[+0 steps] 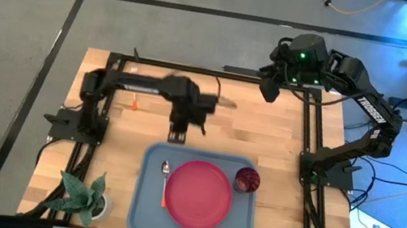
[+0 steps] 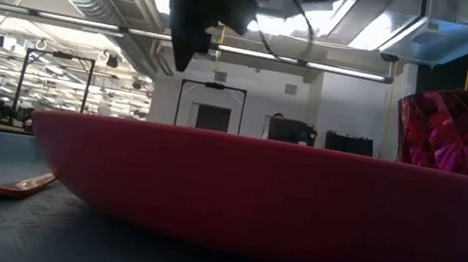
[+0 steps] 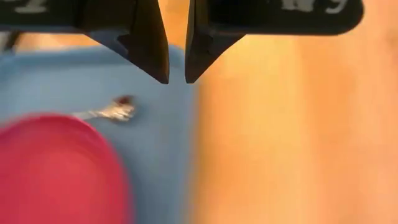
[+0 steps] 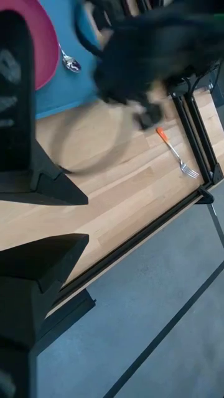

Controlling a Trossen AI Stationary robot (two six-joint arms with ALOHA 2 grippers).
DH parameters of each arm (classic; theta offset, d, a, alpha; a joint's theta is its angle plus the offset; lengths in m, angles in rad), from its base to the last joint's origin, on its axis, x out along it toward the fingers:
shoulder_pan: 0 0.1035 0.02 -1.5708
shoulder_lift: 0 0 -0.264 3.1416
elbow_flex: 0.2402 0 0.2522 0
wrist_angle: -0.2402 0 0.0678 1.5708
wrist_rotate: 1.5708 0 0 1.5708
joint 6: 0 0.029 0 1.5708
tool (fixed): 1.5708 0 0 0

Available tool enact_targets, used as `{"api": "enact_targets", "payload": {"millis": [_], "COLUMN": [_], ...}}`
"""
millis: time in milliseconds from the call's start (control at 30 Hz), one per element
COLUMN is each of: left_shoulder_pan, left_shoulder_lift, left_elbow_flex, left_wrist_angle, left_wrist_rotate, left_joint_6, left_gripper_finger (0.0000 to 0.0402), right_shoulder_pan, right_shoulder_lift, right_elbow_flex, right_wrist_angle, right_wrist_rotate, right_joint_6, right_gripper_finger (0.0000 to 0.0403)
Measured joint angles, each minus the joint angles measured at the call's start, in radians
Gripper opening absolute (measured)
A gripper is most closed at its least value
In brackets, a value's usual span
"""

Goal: Pick and place plate/cup/fork/spoon on tray
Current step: Put the orange fork on the blue serving tray to the left of the orange spoon

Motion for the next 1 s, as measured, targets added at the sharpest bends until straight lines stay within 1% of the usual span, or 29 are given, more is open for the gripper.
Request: {"api": "enact_targets", "payload": {"millis": [100,200,300,367,467,533,633,767,833,967,1000], "left_shoulder_pan": [0.057,0.106,0.147,0.18,0.237,0.276,0.319,0.369,0.392,0.412,0.416], "left_shoulder_lift": [-0.064,-0.125,-0.169,-0.186,-0.192,-0.192,-0.193,-0.191,-0.191,-0.191,-0.191], "left_elbow_flex": [0.0,0.0,-0.004,-0.012,-0.032,-0.053,-0.114,-0.241,-0.309,-0.416,-0.439], "left_wrist_angle": [-0.002,-0.011,-0.071,-0.112,-0.168,-0.183,-0.168,-0.137,-0.096,0.023,0.05], "left_wrist_rotate": [-0.116,-0.253,-0.377,-0.429,-0.463,-0.464,-0.465,-0.463,-0.474,-0.534,-0.533], "left_joint_6": [-0.165,-0.344,-0.462,-0.588,-0.791,-0.876,-0.943,-1.013,-1.038,-1.089,-1.097], "left_gripper_finger": [0.0046,0.0044,0.0045,0.0046,0.0044,0.0044,0.0045,0.0045,0.0043,0.0045,0.0046], "right_shoulder_pan": [0.0,0.0,0.0,0.0,0.0,0.0,0.0,0.0,0.0,0.0,0.0], "right_shoulder_lift": [0.0,0.0,0.0,0.0,0.0,0.0,0.0,0.0,0.0,0.0,0.0], "right_elbow_flex": [0.0,0.0,0.0,0.0,0.0,0.0,0.0,0.0,0.0,0.0,0.0], "right_wrist_angle": [-0.003,-0.004,-0.004,-0.004,-0.004,-0.003,-0.004,-0.005,-0.011,-0.013,-0.016], "right_wrist_rotate": [0.0,0.0,0.0,0.0,0.001,0.001,0.001,0.001,0.001,0.0,0.0], "right_joint_6": [-0.003,-0.02,-0.019,-0.022,-0.028,-0.049,-0.067,-0.078,-0.094,-0.121,-0.126], "right_gripper_finger": [0.009,0.009,0.009,0.009,0.009,0.009,0.009,0.009,0.009,0.009,0.009]}}
